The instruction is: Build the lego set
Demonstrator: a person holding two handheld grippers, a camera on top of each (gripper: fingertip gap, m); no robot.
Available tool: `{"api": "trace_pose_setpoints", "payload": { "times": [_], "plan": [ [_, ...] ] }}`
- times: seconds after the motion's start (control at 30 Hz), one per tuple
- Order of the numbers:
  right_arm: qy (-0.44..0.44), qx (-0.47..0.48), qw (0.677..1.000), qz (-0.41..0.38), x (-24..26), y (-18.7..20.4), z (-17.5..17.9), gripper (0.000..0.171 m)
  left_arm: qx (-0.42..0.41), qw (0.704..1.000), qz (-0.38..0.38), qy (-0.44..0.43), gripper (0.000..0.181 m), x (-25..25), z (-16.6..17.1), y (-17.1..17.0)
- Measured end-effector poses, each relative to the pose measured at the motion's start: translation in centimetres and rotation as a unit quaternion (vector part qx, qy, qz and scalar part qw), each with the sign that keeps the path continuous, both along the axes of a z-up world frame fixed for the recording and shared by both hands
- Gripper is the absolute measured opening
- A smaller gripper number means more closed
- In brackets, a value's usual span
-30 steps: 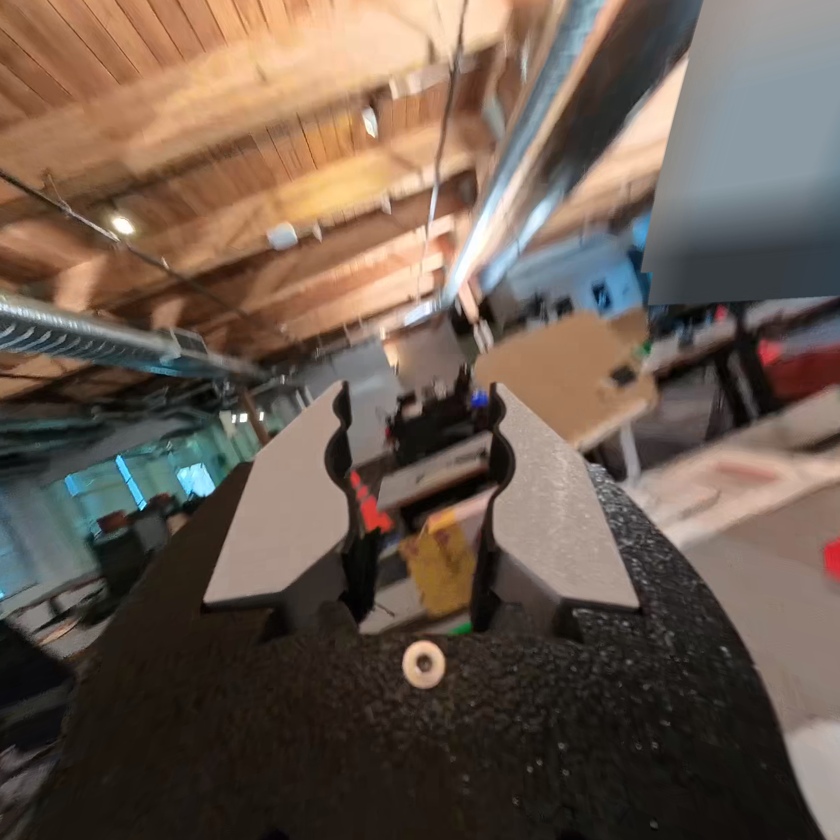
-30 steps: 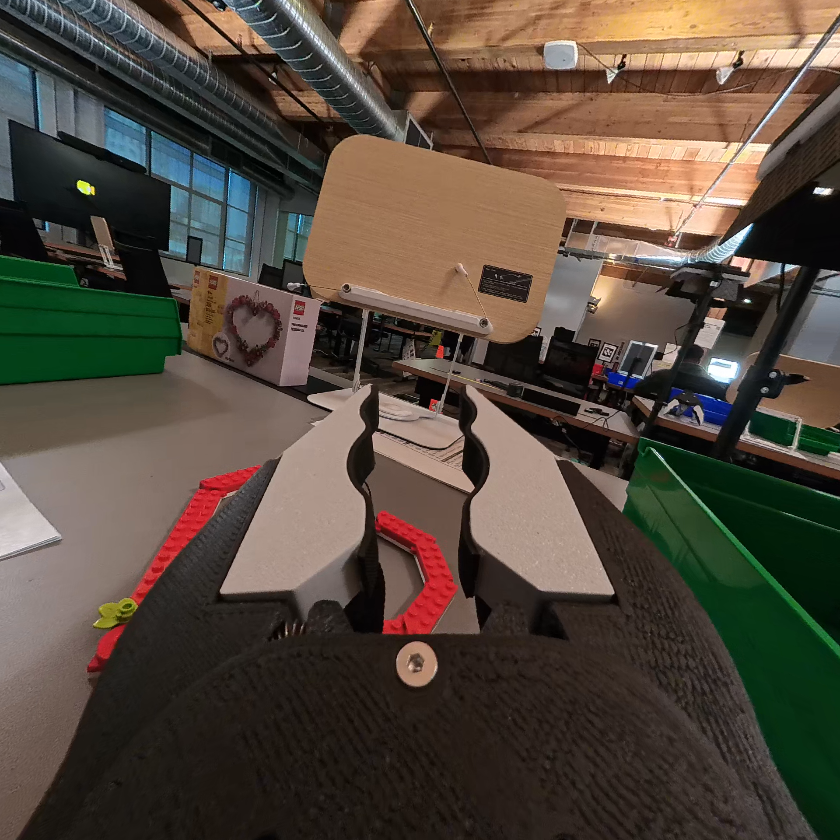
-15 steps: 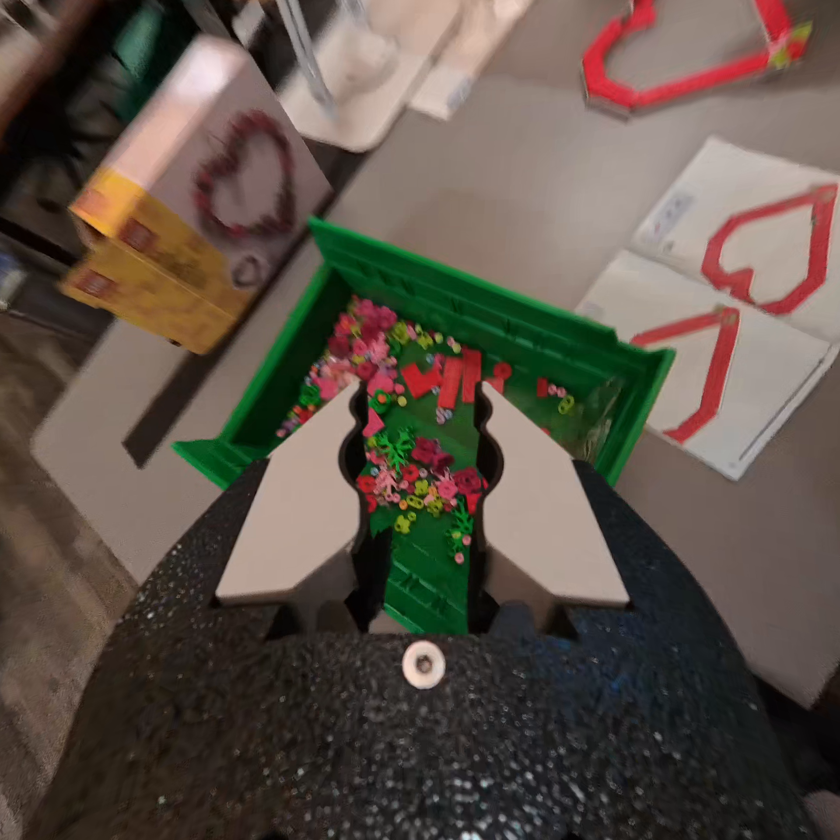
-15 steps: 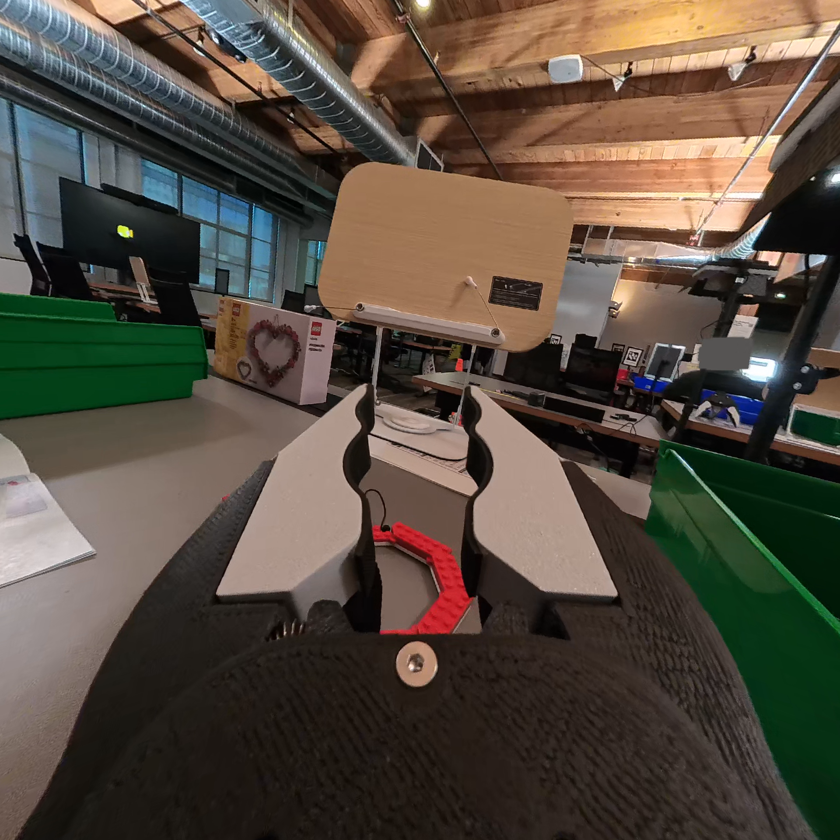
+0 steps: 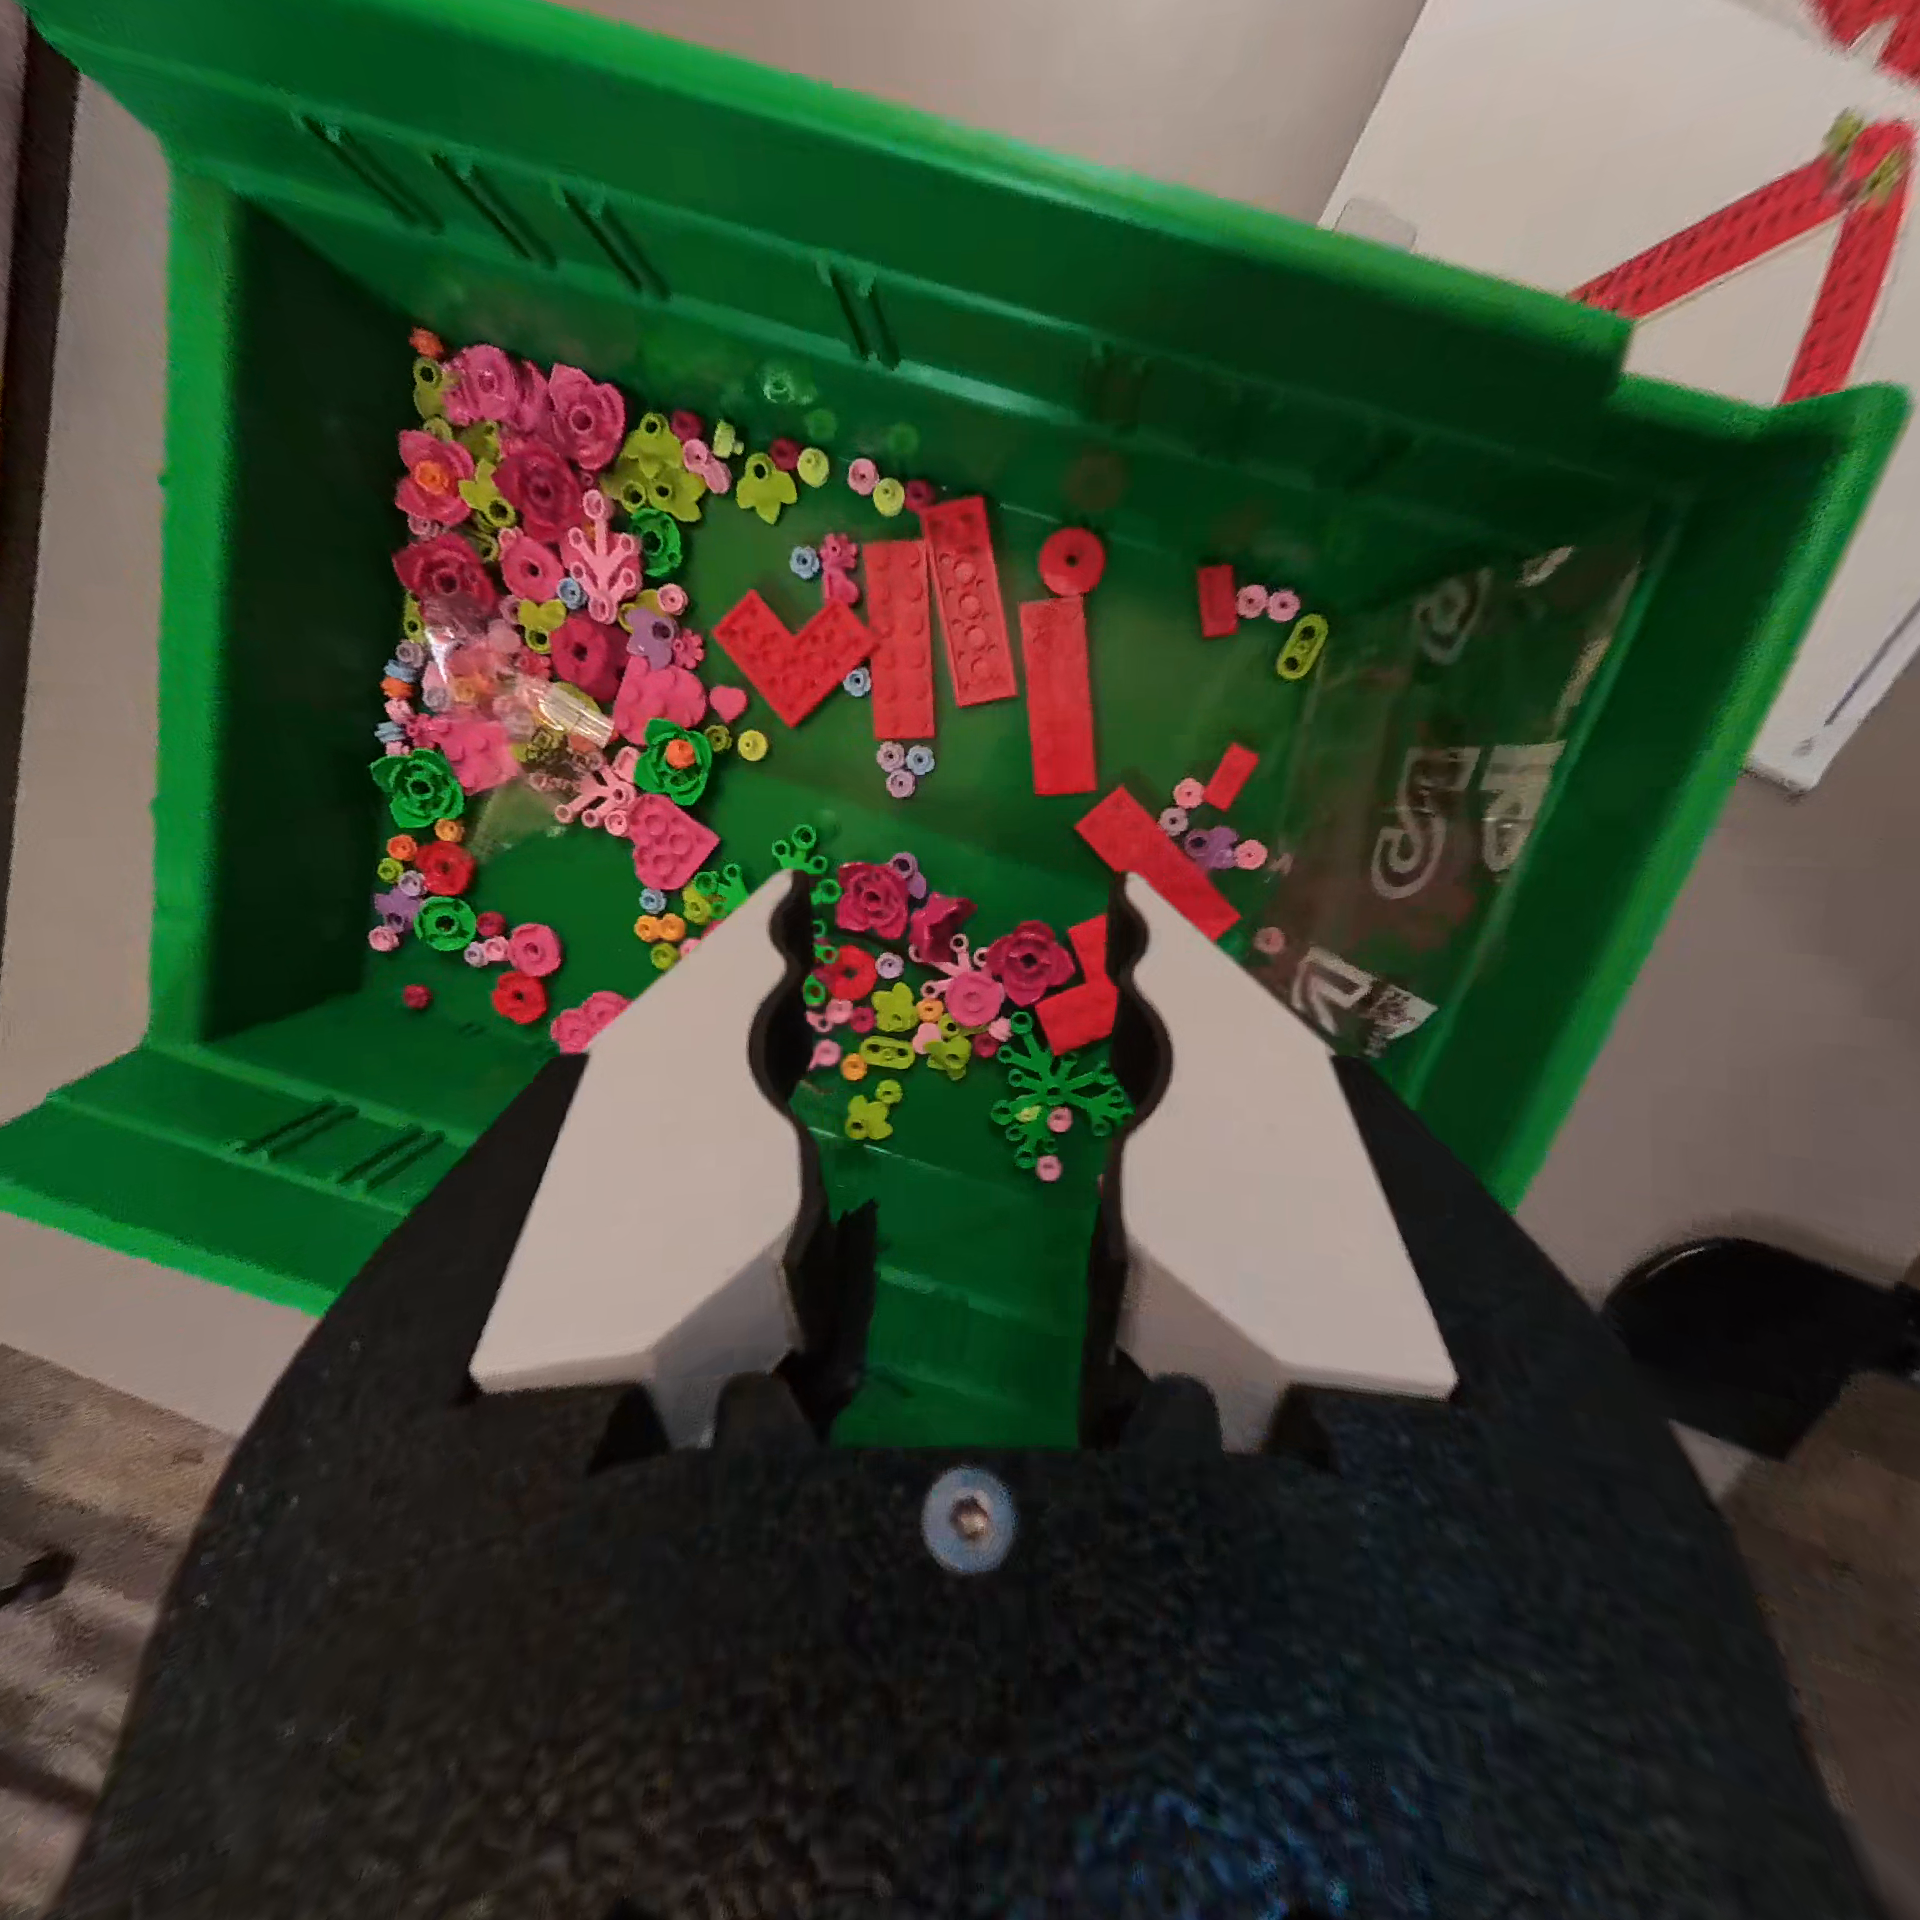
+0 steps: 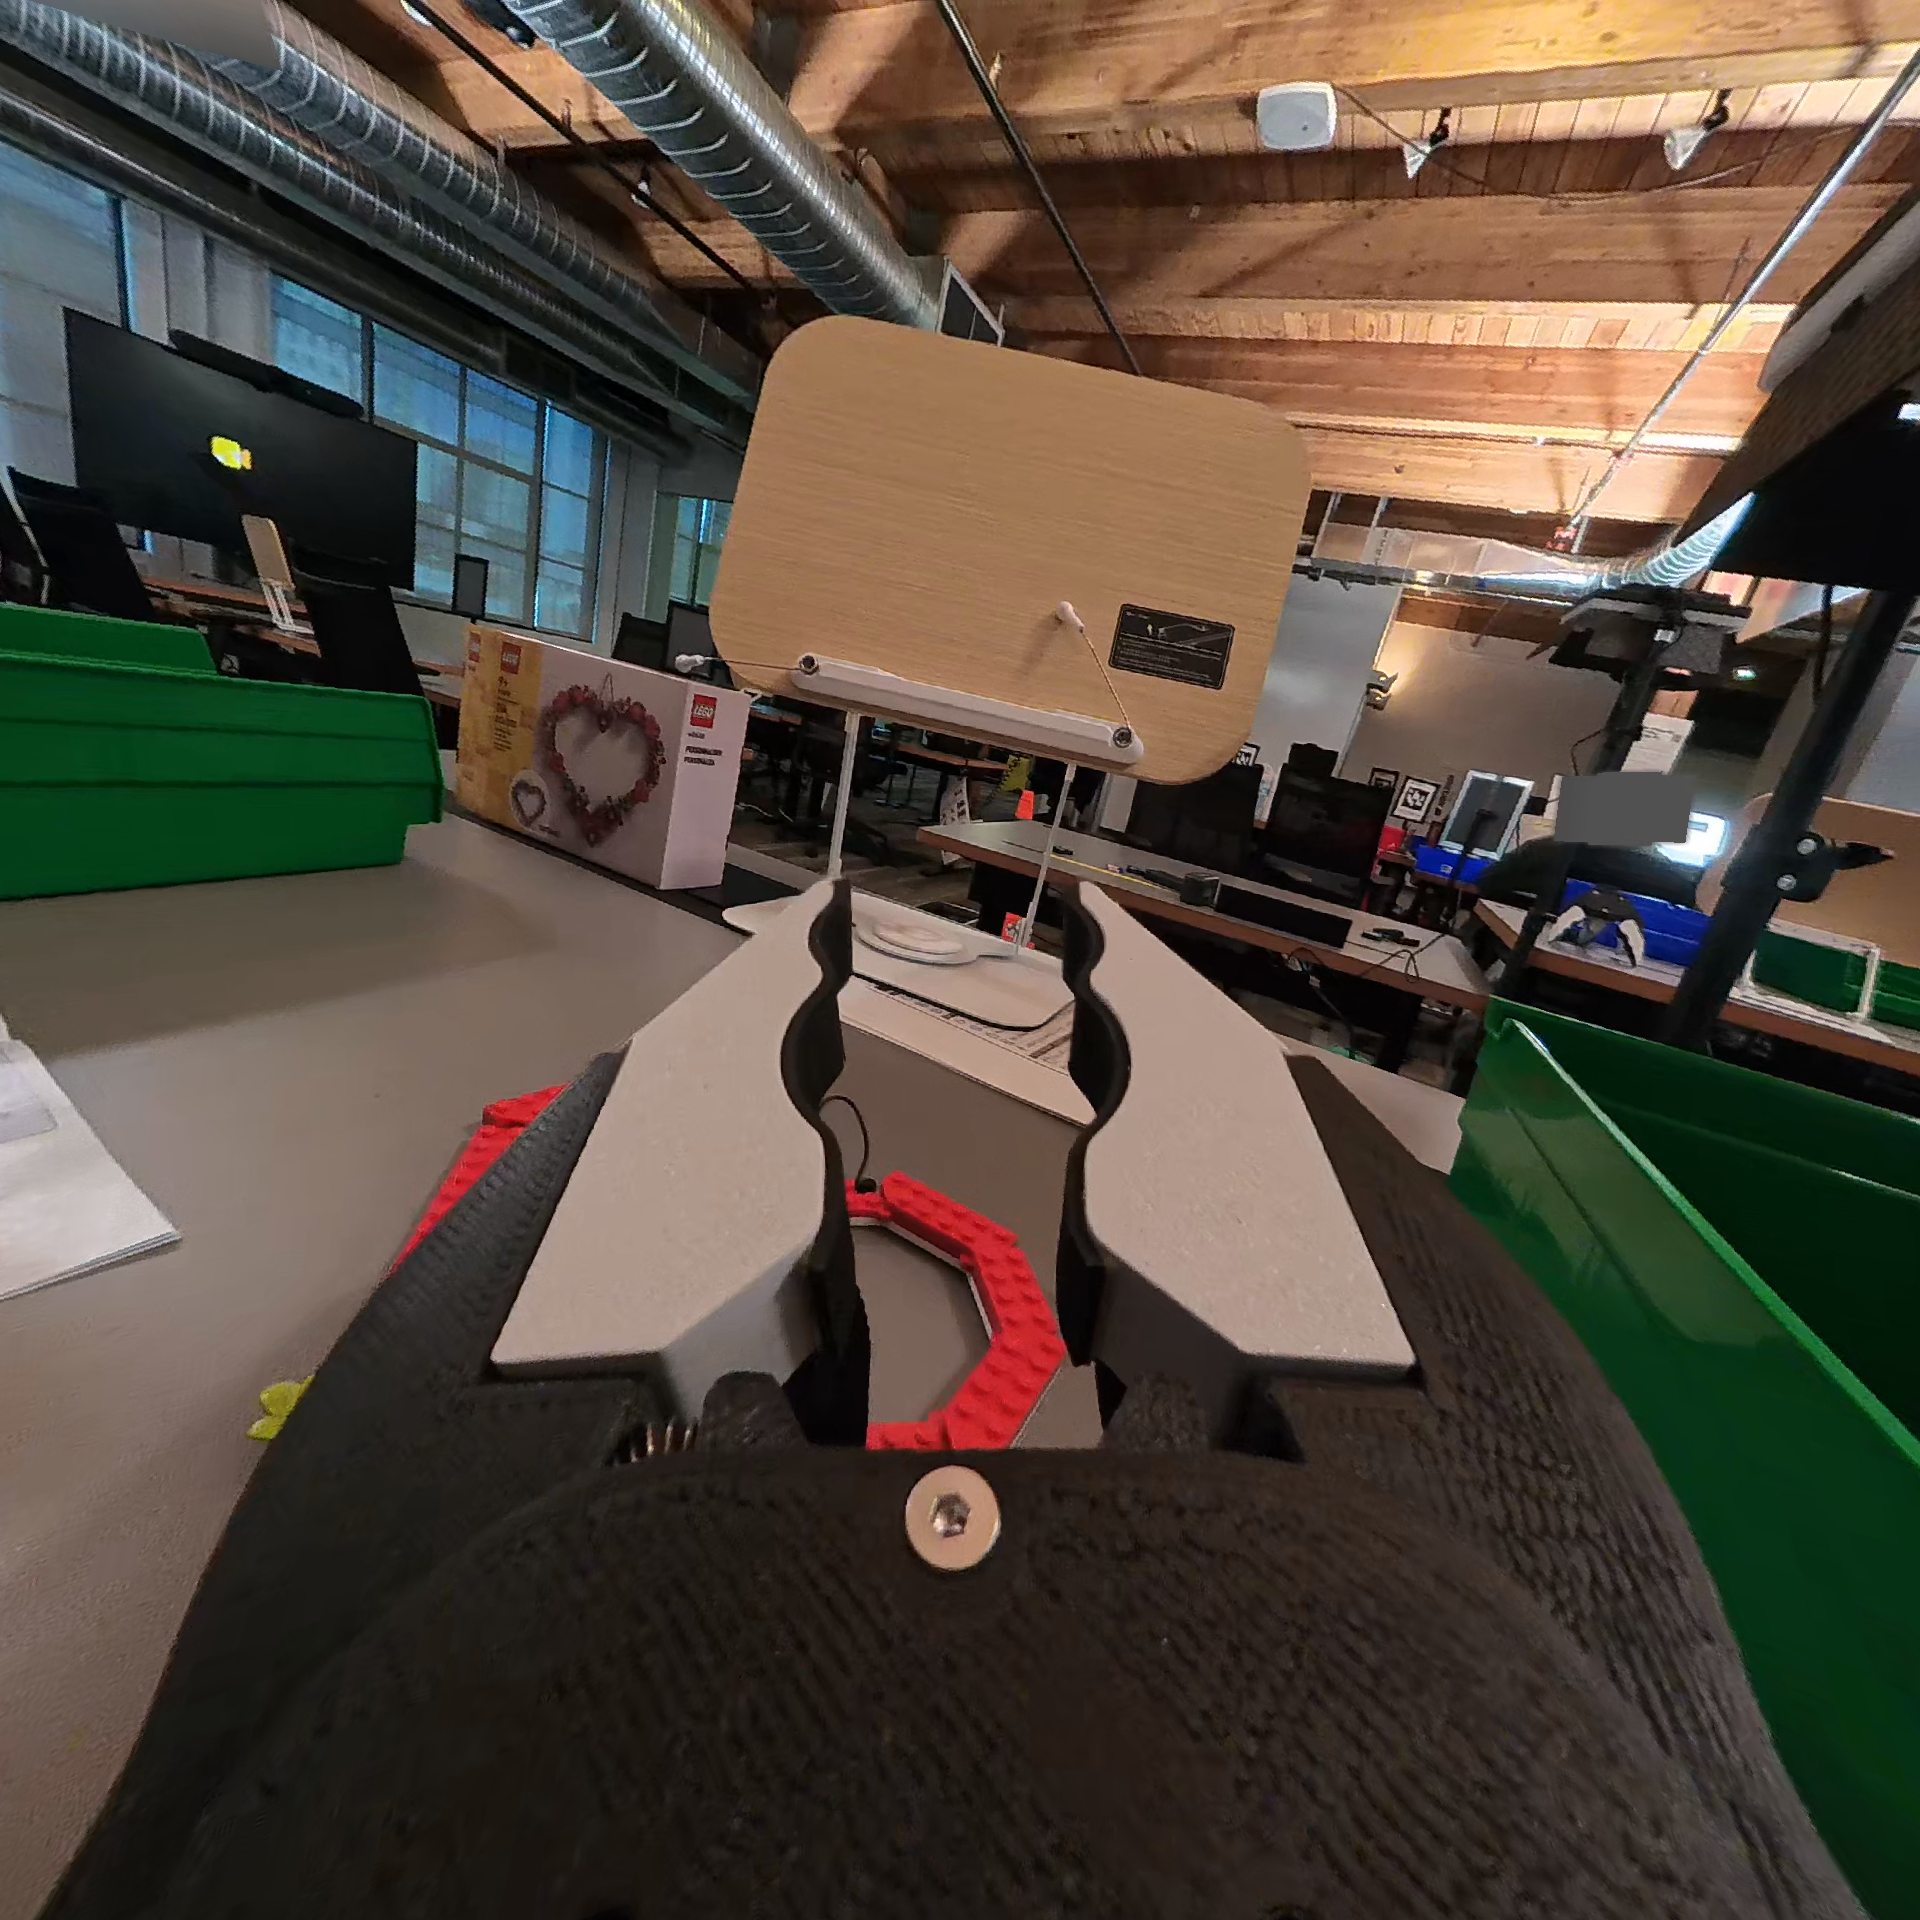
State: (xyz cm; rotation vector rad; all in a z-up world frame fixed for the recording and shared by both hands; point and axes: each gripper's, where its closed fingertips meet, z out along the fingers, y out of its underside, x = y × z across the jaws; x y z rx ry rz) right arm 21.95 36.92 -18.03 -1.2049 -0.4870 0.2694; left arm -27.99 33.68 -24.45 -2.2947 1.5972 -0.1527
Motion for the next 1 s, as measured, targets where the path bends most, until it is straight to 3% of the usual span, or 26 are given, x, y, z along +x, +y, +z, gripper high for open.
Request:
{"api": "trace_pose_setpoints", "payload": {
  "times": [0.03,0.3,0.47,0.67,1.0],
  "plan": [
    [-0.003,-0.002,1.0,-0.004,0.0,0.1,-0.1,0.039,-0.002,1.0,-0.005,0.008,0.056,0.0,-0.2,0.3],
    [-0.033,-0.013,0.999,-0.016,-0.5,0.5,-0.8,0.039,-0.062,0.997,-0.039,0.017,0.06,0.9,-2.7,1.7],
    [-0.025,-0.024,0.999,-0.023,-0.1,0.9,-1.0,0.039,-0.097,0.991,-0.087,-0.037,0.06,4.0,-2.9,0.4],
    [-0.041,-0.031,0.998,-0.029,-0.3,1.1,-1.4,0.039,-0.078,0.987,-0.144,0.006,0.053,4.6,-4.4,-0.6],
    [-0.05,-0.038,0.997,-0.033,-0.4,1.3,-1.7,0.039,-0.106,0.981,-0.163,-0.03,0.043,6.4,-5.0,-2.8]
  ]
}}
